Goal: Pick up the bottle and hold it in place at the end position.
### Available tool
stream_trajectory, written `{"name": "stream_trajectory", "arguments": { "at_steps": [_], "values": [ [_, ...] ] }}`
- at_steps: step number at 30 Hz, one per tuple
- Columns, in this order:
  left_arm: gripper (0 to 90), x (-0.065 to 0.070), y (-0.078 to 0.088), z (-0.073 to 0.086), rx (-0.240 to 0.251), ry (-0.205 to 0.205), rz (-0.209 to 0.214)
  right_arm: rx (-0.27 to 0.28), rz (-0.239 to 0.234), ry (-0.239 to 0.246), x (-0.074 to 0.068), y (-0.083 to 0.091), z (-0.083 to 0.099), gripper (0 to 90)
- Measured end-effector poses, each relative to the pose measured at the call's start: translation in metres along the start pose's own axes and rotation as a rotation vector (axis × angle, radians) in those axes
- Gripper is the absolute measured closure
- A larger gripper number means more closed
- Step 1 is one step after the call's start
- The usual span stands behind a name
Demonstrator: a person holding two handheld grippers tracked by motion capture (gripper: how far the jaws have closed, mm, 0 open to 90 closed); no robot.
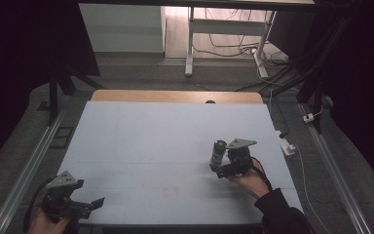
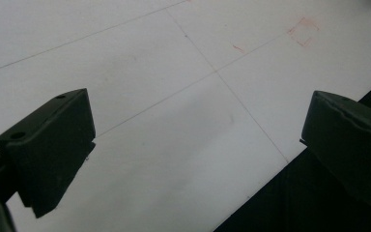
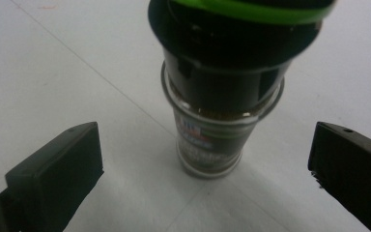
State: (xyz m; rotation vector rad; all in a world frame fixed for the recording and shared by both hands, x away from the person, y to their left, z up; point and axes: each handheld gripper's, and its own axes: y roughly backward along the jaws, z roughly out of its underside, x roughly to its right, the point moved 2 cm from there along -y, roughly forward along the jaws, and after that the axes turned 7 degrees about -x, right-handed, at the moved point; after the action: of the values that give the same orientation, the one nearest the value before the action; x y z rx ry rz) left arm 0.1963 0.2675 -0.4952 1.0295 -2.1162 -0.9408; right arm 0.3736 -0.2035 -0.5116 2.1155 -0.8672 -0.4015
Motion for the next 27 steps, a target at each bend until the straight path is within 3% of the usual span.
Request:
{"name": "stream_trajectory", "arguments": {
  "at_steps": [7, 15, 27],
  "values": [
    [0.0, 0.0002, -0.0001, 0.0, -0.001, -0.003, 0.0, -0.001, 0.0, 0.007, 0.0014, -0.006, -0.0041, 2.9],
    [0.0, 0.0008, -0.0005, -0.0002, -0.005, -0.004, 0.0, 0.027, -0.016, 0.021, 0.0048, -0.0034, -0.0063, 29.0],
    [0.0, 0.0008, -0.0007, -0.0004, -0.008, -0.009, -0.001, 0.018, -0.008, 0.063, 0.0061, -0.0051, -0.0081, 51.9]
  ]
}}
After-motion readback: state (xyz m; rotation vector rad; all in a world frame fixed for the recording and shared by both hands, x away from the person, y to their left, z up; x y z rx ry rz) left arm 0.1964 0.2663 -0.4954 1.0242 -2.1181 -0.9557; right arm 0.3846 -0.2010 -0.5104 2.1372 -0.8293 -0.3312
